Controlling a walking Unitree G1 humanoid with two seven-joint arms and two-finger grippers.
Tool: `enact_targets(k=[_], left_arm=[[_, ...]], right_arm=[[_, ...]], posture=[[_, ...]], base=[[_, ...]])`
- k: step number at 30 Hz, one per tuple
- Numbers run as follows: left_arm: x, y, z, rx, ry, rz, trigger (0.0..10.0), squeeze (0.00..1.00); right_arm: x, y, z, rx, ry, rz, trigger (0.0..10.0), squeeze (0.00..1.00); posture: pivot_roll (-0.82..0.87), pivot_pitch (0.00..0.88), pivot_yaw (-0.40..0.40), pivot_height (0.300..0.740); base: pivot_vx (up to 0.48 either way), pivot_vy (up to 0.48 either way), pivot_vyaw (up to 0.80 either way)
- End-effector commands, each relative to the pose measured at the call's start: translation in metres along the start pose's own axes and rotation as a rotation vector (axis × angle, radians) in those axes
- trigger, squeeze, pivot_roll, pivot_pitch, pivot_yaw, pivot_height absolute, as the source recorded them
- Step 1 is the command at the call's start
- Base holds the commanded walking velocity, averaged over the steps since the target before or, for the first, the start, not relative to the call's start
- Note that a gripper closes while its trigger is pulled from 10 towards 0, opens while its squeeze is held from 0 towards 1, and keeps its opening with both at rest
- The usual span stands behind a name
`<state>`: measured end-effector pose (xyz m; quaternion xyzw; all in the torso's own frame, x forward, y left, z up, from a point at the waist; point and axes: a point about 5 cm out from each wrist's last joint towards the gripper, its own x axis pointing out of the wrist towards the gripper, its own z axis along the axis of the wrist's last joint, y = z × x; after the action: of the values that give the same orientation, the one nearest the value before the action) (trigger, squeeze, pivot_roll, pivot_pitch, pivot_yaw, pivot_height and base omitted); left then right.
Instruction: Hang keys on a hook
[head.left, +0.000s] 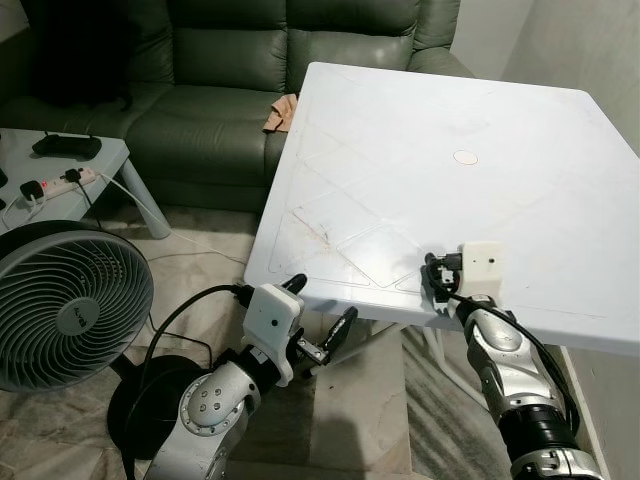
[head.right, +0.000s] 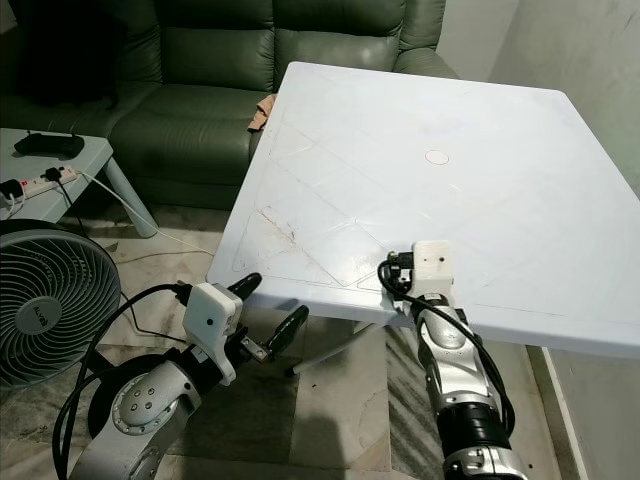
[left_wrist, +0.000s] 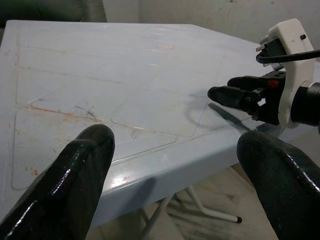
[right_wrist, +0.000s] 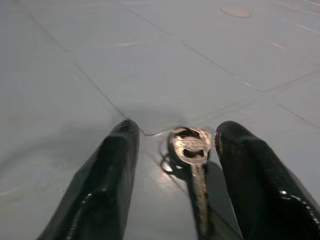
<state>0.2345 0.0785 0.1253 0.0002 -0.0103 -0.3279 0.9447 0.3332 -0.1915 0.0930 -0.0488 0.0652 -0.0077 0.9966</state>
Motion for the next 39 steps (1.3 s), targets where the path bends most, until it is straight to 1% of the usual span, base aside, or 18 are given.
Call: enact_targets(k=[1, 6, 7, 8, 10, 12, 13, 14, 15, 16, 17, 18, 24, 25, 27, 34, 38, 39], left_arm=[[-0.001, -0.001, 0.004, 0.009, -0.01, 0.001, 10.0, 0.0], [-0.001, -0.001, 0.005, 0.01, -0.009, 0.002, 10.0, 0.0], [-0.001, -0.001, 0.004, 0.01, -0.008, 0.003, 10.0, 0.0], [-0.001, -0.001, 0.004, 0.01, -0.008, 0.003, 10.0, 0.0], [-0.001, -0.001, 0.004, 0.011, -0.008, 0.004, 10.0, 0.0], [-0.001, -0.001, 0.004, 0.011, -0.008, 0.004, 10.0, 0.0], [-0.001, -0.001, 0.004, 0.011, -0.007, 0.004, 10.0, 0.0], [-0.001, -0.001, 0.004, 0.011, -0.007, 0.004, 10.0, 0.0], [-0.001, -0.001, 0.004, 0.01, -0.007, 0.006, 10.0, 0.0], [-0.001, -0.001, 0.004, 0.01, -0.007, 0.006, 10.0, 0.0], [-0.001, -0.001, 0.004, 0.01, -0.007, 0.007, 10.0, 0.0], [-0.001, -0.001, 0.004, 0.01, -0.007, 0.007, 10.0, 0.0], [0.0, -0.001, 0.004, 0.011, -0.006, 0.01, 10.0, 0.0], [0.0, -0.001, 0.004, 0.011, -0.006, 0.01, 10.0, 0.0], [0.0, -0.001, 0.004, 0.011, -0.006, 0.011, 10.0, 0.0], [0.0, -0.001, 0.003, 0.012, -0.005, 0.012, 10.0, 0.0], [0.001, -0.001, 0.003, 0.015, -0.006, 0.013, 10.0, 0.0], [0.001, -0.001, 0.003, 0.016, -0.006, 0.014, 10.0, 0.0]], right_arm=[[0.001, -0.006, 0.0, -0.008, 0.001, -0.026, 0.0, 0.0], [0.001, -0.01, 0.0, -0.026, 0.015, -0.039, 0.0, 0.0], [0.001, -0.01, -0.001, -0.029, 0.019, -0.043, 0.4, 0.0], [0.002, -0.011, -0.001, -0.028, 0.021, -0.045, 0.4, 0.0], [0.002, -0.012, -0.001, -0.035, 0.027, -0.051, 2.0, 0.0], [0.002, -0.013, -0.001, -0.039, 0.03, -0.056, 2.2, 0.0], [0.003, -0.013, -0.001, -0.041, 0.031, -0.059, 2.6, 0.0], [0.003, -0.013, -0.001, -0.041, 0.031, -0.059, 2.6, 0.0], [0.003, -0.014, -0.001, -0.046, 0.031, -0.064, 2.0, 0.0], [0.003, -0.014, -0.001, -0.047, 0.031, -0.065, 2.0, 0.0], [0.003, -0.014, -0.001, -0.049, 0.031, -0.066, 1.6, 0.0], [0.003, -0.014, -0.001, -0.051, 0.031, -0.067, 1.6, 0.0], [0.003, -0.014, -0.002, -0.056, 0.041, -0.073, 0.9, 0.0], [0.004, -0.015, -0.001, -0.057, 0.04, -0.074, 0.1, 0.0], [0.004, -0.015, -0.001, -0.058, 0.04, -0.077, 0.0, 0.0], [0.004, -0.016, 0.0, -0.056, 0.032, -0.081, 0.0, 0.0], [0.003, -0.017, 0.004, -0.041, -0.003, -0.073, 0.0, 0.0], [0.002, -0.017, 0.009, -0.035, -0.06, -0.048, 1.6, 0.0]], posture=[[0.01, 0.135, -0.031, 0.74], [0.01, 0.138, -0.03, 0.74], [0.01, 0.138, -0.03, 0.74], [0.01, 0.138, -0.03, 0.74], [0.0, 0.142, -0.032, 0.74], [0.0, 0.143, -0.032, 0.74], [0.0, 0.143, -0.032, 0.74], [0.0, 0.143, -0.032, 0.74], [0.0, 0.143, -0.033, 0.74], [0.0, 0.143, -0.033, 0.74], [0.0, 0.143, -0.033, 0.74], [0.0, 0.143, -0.033, 0.74], [0.0, 0.142, -0.032, 0.74], [0.0, 0.142, -0.032, 0.74], [0.0, 0.142, -0.032, 0.74], [0.0, 0.143, -0.03, 0.74], [0.0, 0.141, -0.031, 0.74], [0.0, 0.141, -0.031, 0.74]], base=[[0.0, 0.0, 0.0], [0.0, 0.0, 0.0], [0.0, 0.0, 0.0], [0.0, 0.0, 0.0], [0.0, 0.0, 0.0], [0.0, 0.0, 0.0], [0.0, 0.0, 0.0], [0.0, 0.0, 0.0], [0.0, 0.0, 0.0], [0.0, 0.0, 0.0], [0.0, 0.0, 0.0], [0.0, 0.0, 0.0], [0.0, 0.0, 0.0], [0.0, 0.0, 0.0], [0.0, 0.0, 0.0], [0.0, 0.0, 0.0], [0.0, 0.0, 0.0], [0.0, 0.0, 0.0]])
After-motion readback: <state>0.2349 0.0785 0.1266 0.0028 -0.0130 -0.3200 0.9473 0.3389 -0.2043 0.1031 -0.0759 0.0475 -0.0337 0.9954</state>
